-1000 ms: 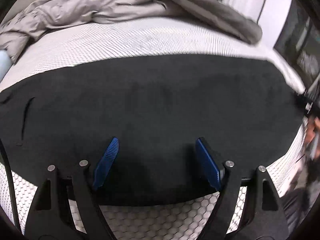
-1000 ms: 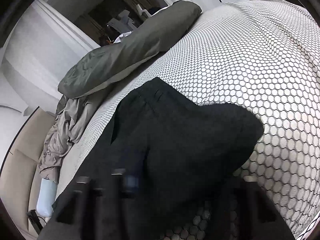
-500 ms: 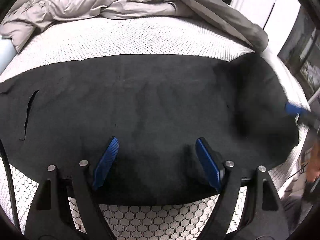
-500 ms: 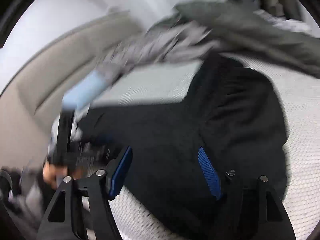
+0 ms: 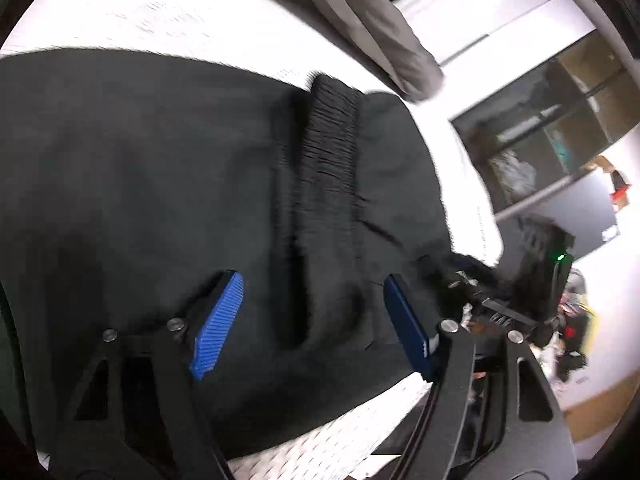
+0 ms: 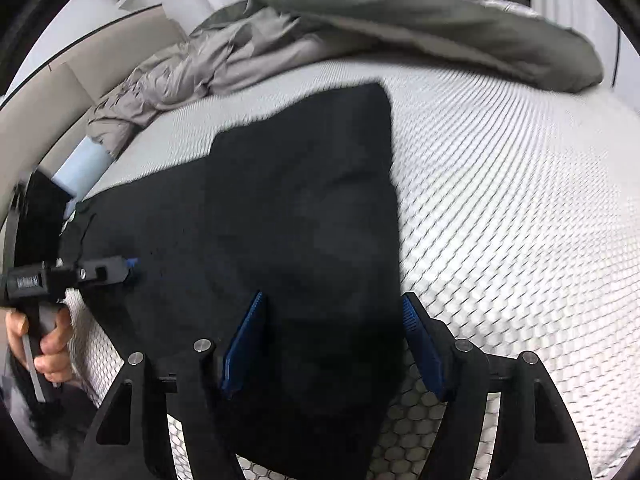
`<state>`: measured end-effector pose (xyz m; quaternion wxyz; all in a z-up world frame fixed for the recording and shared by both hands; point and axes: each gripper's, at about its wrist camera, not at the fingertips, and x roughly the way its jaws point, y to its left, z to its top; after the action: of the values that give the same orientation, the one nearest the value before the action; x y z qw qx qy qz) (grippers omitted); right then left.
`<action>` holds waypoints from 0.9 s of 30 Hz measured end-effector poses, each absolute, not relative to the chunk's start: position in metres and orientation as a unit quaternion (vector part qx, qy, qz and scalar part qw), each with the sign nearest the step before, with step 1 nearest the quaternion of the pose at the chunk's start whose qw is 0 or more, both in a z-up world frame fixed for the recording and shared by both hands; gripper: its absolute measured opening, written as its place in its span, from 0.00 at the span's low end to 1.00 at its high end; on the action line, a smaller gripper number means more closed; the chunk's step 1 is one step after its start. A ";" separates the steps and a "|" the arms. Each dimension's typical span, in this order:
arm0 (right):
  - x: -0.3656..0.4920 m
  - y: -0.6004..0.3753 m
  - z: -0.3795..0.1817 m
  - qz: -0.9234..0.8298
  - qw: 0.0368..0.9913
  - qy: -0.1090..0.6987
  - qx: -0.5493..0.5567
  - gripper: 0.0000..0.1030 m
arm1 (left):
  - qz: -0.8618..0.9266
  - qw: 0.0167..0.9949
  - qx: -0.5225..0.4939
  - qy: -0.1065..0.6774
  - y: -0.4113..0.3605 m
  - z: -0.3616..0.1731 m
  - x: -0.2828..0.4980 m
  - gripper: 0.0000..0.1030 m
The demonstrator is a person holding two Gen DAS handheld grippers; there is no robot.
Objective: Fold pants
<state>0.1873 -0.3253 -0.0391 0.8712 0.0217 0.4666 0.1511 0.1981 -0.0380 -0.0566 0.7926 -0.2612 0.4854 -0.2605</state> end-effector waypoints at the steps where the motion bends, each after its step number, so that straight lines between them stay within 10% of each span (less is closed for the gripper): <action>1: 0.187 -0.325 -0.042 0.154 0.870 0.467 0.021 0.69 | -0.274 0.782 -0.265 0.493 -0.046 -0.061 0.205 0.68; 5: 0.187 -0.322 -0.047 0.160 0.872 0.462 0.009 0.70 | -0.275 0.772 -0.286 0.497 -0.059 -0.067 0.224 0.66; 8: 0.192 -0.316 -0.052 0.163 0.872 0.461 0.010 0.70 | -0.237 0.785 -0.294 0.491 -0.060 -0.066 0.226 0.22; 12: 0.195 -0.313 -0.056 0.159 0.873 0.460 0.015 0.71 | -0.220 0.803 -0.300 0.465 -0.055 -0.057 0.220 0.09; 20: 0.212 -0.271 -0.046 0.168 0.876 0.451 0.002 0.80 | -0.133 0.887 -0.235 0.375 0.017 0.007 0.157 0.07; 27: 0.218 -0.237 -0.053 0.192 0.859 0.474 -0.015 0.80 | -0.045 0.874 -0.208 0.438 0.067 -0.039 0.139 0.17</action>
<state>0.2182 -0.2370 -0.0531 0.8589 -0.0149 0.4745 0.1923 0.1392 0.0674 -0.0393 0.8737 -0.2077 0.4376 -0.0449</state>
